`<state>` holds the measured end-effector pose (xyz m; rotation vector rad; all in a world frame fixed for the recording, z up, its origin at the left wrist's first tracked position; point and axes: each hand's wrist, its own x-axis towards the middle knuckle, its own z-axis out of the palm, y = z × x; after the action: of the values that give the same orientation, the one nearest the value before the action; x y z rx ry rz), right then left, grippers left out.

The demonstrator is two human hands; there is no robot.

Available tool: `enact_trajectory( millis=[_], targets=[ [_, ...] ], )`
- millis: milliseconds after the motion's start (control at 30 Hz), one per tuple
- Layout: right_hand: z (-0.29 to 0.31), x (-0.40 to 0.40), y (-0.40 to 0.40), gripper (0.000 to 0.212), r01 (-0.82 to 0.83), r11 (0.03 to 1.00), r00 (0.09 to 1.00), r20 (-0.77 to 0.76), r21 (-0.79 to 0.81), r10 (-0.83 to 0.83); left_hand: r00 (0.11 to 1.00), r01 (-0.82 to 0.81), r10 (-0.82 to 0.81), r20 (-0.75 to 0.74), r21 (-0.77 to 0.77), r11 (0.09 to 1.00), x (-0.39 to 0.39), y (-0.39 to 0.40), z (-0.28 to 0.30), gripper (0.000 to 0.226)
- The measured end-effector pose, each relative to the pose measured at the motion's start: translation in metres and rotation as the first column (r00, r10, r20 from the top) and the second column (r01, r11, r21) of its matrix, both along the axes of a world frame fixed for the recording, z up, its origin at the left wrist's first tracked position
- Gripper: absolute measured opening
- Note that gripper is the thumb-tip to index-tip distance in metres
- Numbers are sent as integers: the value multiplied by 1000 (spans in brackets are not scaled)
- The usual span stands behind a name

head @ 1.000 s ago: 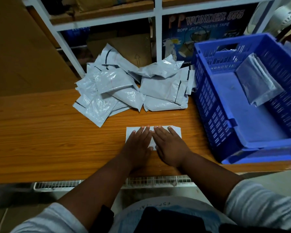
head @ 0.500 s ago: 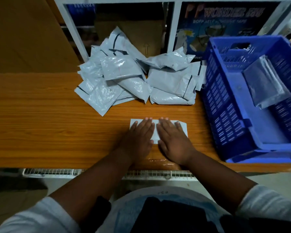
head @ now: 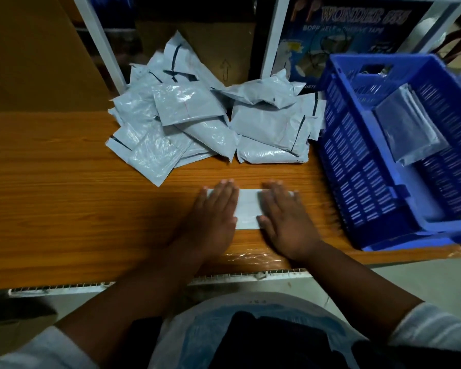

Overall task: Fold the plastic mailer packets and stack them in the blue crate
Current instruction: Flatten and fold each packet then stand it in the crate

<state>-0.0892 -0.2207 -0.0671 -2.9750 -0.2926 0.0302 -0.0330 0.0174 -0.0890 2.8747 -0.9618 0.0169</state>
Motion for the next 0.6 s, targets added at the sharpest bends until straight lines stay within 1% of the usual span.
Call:
enact_trajectory(
  millis=[33, 67, 100, 167, 267, 333, 367, 400, 467, 533, 600],
  targets=[
    [-3, 4, 13, 64, -84, 996, 996, -12, -10, 84, 999, 34, -34, -23, 0, 999, 1, -14, 4, 76],
    [-9, 5, 22, 64, -117, 993, 993, -32, -20, 116, 997, 45, -45, -56, 12, 999, 3, -23, 5, 72],
    [-15, 6, 25, 64, -96, 995, 994, -49, -21, 95, 996, 41, -39, -75, 35, 999, 5, -25, 2, 68],
    [-20, 2, 16, 63, 16, 1000, 997, -77, -20, -18, 997, 16, -10, -83, 65, 998, 10, -13, -5, 68],
    [-8, -4, -6, 64, 199, 980, 976, -81, -25, -200, 998, -21, 25, -64, 67, 998, 16, 8, -10, 77],
    [6, 4, -9, 59, 339, 940, 939, -64, 26, -337, 997, -30, 35, -73, 67, 997, 14, 7, -12, 79],
    [15, 12, -7, 57, 419, 907, 907, -70, 43, -416, 997, -35, 39, -73, 62, 997, 13, 6, -12, 80],
    [21, 23, -5, 57, 492, 869, 868, -114, 51, -484, 997, -35, 39, -73, 54, 998, 14, 6, -12, 80],
    [33, 45, -3, 57, 580, 814, 789, -269, 27, -552, 997, -26, 30, -78, 48, 998, 16, 8, -10, 81],
    [39, 60, -9, 43, 606, 792, 758, -349, 68, -551, 996, -6, 11, -91, 49, 999, 16, 11, -9, 82],
    [48, 67, -16, 32, 631, 758, 739, -425, 166, -522, 996, 3, 0, -92, 32, 999, 14, 13, -11, 83]
  ],
)
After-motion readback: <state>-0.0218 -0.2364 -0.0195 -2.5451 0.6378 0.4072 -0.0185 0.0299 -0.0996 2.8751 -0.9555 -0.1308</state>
